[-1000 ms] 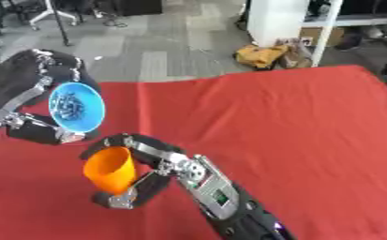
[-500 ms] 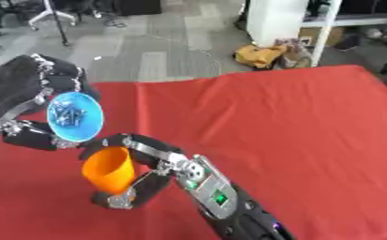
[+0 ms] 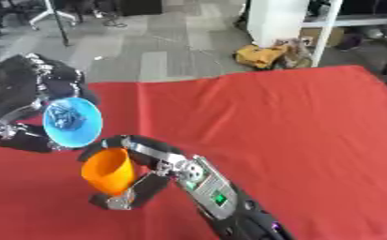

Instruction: Pour the contents of one cup into another cup.

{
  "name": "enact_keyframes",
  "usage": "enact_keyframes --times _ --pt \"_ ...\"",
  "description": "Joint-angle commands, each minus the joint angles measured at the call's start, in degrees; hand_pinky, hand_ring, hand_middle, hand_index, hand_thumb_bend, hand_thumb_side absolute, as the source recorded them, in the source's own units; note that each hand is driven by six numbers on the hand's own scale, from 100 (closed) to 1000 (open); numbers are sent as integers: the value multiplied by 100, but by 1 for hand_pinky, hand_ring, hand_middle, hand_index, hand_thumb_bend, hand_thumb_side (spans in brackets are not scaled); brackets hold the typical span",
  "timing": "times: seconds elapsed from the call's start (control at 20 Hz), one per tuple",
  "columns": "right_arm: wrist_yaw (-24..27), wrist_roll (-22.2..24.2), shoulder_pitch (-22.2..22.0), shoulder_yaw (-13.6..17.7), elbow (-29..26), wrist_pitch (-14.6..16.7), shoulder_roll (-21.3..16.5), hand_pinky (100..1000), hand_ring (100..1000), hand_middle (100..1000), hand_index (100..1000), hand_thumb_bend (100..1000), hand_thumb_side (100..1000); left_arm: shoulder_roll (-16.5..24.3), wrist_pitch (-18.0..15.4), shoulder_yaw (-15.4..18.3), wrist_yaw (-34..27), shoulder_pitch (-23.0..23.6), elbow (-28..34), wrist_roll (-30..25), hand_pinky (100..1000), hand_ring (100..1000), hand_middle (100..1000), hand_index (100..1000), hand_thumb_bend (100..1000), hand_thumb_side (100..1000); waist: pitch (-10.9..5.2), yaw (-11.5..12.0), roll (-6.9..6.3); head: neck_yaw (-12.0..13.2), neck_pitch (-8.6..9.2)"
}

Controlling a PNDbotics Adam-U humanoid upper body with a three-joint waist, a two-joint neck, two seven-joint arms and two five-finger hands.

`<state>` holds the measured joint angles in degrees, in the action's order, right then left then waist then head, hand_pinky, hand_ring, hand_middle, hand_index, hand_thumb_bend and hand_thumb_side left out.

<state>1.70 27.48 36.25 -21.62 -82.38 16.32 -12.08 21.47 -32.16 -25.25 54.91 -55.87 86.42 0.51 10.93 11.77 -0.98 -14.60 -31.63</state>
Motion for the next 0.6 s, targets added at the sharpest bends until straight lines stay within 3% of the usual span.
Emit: enact_keyframes --times 0.05,0.6 --pt "59 -19 76 46 -71 -18 -88 464 288 554 796 213 100 150 -42 -46 81 -54 165 -21 187 243 310 648 730 100 -106 15 -8 -16 35" --pt "59 -25 64 51 -50 -35 -97 460 286 552 796 215 100 186 -224 -171 505 -42 214 -26 204 246 309 652 735 100 -107 18 -19 -29 23"
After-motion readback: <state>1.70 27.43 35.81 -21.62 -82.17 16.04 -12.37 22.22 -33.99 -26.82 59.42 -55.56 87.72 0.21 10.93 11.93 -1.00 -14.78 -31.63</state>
